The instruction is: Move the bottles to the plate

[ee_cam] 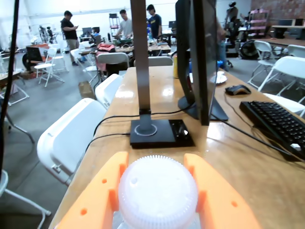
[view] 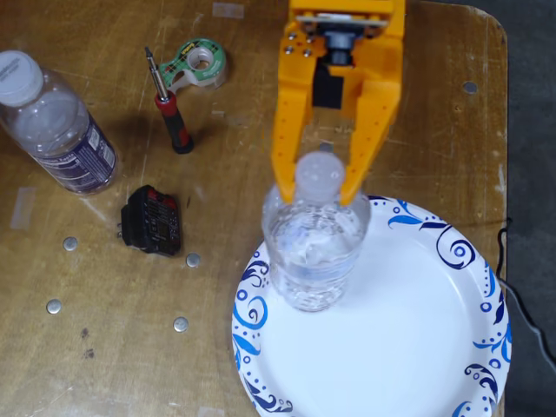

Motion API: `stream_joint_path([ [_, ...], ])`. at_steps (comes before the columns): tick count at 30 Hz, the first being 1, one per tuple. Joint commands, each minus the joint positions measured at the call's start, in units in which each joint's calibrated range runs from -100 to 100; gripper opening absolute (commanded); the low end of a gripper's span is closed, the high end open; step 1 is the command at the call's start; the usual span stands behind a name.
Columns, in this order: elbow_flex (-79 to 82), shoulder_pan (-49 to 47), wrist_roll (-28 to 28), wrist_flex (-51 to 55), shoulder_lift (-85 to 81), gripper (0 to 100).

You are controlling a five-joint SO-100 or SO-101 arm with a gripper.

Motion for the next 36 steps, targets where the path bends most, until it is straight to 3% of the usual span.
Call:
stream_joint_path([
  [1, 1.9, -4.6, -0.3, -0.6, -3.8, 9],
  [10, 4.5, -12.6, -2.1, -0.7, -2.5, 9],
  [25, 8.3, -16.6, -1.9, -1.2, -0.2, 9],
  [36, 11.2, -16.5, -0.8, -17.0, 8.5, 10],
])
